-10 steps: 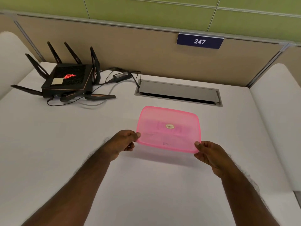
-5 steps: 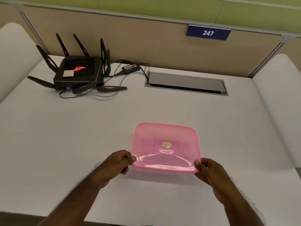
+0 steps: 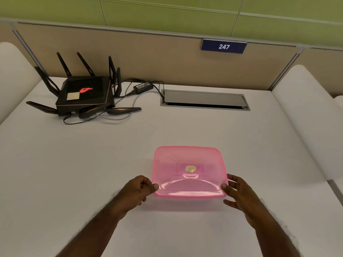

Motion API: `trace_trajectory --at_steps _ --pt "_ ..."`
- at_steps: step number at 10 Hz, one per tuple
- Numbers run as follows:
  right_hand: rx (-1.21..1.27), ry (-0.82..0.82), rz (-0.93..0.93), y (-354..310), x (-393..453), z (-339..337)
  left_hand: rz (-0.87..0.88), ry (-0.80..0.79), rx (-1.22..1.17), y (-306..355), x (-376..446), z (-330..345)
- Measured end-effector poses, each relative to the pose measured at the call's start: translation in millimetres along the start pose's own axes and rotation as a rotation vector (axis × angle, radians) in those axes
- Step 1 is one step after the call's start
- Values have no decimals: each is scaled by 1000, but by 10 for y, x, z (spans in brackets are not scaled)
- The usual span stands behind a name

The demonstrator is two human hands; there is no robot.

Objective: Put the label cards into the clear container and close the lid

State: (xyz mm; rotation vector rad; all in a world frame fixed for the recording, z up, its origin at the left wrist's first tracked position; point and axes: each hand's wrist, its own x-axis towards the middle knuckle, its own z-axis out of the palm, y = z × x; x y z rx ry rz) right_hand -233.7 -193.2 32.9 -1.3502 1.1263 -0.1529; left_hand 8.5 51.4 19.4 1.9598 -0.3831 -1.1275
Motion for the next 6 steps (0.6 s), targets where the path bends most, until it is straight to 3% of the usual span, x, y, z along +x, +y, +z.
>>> trace_trajectory --at_steps 2,4,6 --pt "-98 -1 -45 -13 22 -17 15 92 69 75 -26 50" --pt "-235 60 -146 -125 87 -167 213 410 76 317 -59 97" --pt "-342 68 -383 -580 268 -528 424 618 180 921 40 101"
